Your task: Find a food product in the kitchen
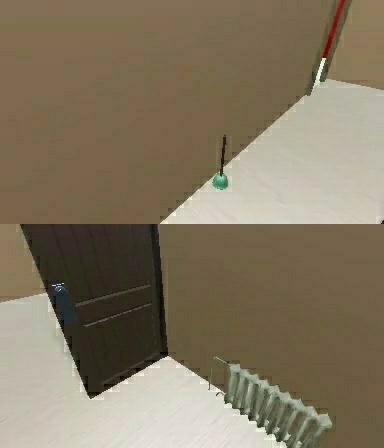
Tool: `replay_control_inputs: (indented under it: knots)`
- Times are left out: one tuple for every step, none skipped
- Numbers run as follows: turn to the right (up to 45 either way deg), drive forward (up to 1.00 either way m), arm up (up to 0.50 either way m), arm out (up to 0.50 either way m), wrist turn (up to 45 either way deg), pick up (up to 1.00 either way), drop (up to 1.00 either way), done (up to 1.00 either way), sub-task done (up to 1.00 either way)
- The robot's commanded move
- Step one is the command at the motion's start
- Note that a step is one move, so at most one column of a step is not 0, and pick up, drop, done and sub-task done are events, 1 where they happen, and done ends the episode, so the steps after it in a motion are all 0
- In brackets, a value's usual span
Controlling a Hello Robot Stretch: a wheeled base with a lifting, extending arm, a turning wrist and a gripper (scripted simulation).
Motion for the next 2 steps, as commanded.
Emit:
replay_control_inputs:
  knots:
    - [36.0,0.00,0.00,0.00,0.0,0.00,0.00,0.00,0.00]
    - [0.0,1.00,0.00,0.00,0.0,0.00,0.00,0.00,0.00]
